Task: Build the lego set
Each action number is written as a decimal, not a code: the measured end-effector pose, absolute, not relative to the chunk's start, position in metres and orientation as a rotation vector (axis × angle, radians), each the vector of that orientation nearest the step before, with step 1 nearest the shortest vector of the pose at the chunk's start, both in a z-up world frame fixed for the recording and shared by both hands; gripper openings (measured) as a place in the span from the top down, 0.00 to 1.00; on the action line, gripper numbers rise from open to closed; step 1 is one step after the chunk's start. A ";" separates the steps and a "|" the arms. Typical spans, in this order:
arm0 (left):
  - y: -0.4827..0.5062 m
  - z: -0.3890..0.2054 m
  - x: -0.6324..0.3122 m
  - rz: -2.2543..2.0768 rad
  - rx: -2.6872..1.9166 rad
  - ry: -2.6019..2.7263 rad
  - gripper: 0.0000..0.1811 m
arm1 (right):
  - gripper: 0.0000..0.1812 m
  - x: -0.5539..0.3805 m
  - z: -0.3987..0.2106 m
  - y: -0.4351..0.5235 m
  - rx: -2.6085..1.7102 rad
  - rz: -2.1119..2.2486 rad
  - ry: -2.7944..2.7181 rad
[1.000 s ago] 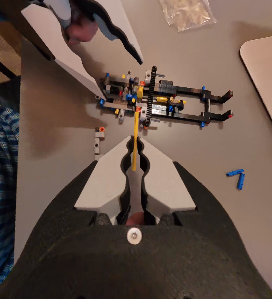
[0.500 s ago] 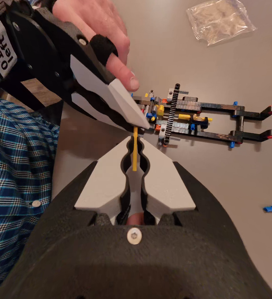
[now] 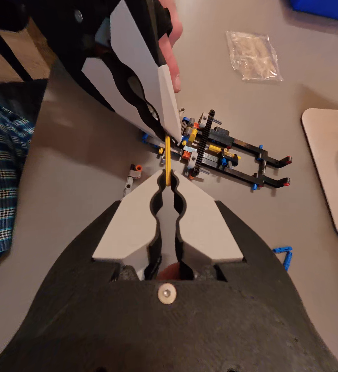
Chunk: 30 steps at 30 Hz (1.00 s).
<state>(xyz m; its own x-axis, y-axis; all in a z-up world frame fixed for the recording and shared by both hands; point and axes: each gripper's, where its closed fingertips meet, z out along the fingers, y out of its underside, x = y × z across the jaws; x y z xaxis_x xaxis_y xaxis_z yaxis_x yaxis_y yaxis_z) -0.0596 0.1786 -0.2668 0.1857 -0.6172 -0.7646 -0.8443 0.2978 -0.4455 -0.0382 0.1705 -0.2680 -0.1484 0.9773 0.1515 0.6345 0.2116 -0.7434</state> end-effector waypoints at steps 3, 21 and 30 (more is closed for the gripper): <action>0.179 -0.265 -0.062 0.278 -1.395 1.521 1.00 | 0.99 -0.041 -0.262 0.169 -1.501 0.736 -1.819; 0.195 -0.287 -0.100 -0.108 -1.832 1.261 0.78 | 1.00 -0.041 -0.286 0.187 -1.763 0.710 -1.588; 0.195 -0.293 -0.099 -0.323 -1.906 1.243 0.84 | 1.00 -0.046 -0.293 0.190 -1.809 0.744 -1.557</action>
